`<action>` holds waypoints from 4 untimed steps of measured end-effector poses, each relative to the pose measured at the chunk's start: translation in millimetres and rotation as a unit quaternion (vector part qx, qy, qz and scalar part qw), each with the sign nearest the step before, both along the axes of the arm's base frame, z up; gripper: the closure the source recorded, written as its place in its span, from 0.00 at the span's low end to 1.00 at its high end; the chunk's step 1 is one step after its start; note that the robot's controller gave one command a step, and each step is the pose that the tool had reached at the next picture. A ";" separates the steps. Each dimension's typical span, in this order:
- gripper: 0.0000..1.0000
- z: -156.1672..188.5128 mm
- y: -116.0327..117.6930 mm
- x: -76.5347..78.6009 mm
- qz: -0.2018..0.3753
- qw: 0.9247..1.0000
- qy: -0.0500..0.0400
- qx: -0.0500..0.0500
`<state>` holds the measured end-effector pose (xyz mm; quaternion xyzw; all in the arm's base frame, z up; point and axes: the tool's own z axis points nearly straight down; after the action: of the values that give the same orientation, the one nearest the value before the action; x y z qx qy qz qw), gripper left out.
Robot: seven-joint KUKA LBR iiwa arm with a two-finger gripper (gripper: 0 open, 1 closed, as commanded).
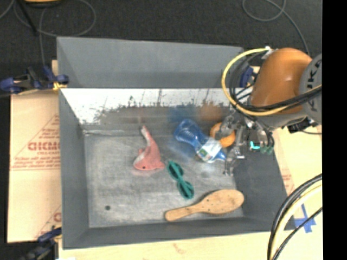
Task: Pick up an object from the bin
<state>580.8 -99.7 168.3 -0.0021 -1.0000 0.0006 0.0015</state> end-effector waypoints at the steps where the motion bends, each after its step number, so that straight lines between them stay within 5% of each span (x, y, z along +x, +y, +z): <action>1: 0.00 4.0 0.1 1.8 0.001 1.000 -0.004 -0.001; 2: 0.00 -7.7 0.9 8.6 -0.066 0.998 -0.005 0.001; 3: 0.00 -23.0 8.8 8.8 -0.180 0.984 -0.002 0.001; 4: 0.00 -41.7 7.2 32.2 -0.061 0.998 -0.009 -0.001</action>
Offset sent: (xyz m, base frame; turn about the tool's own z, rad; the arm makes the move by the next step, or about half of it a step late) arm 0.0327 0.0085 -0.0753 0.7134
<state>613.0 -92.5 126.6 -0.0630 -0.9980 0.0011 -0.0078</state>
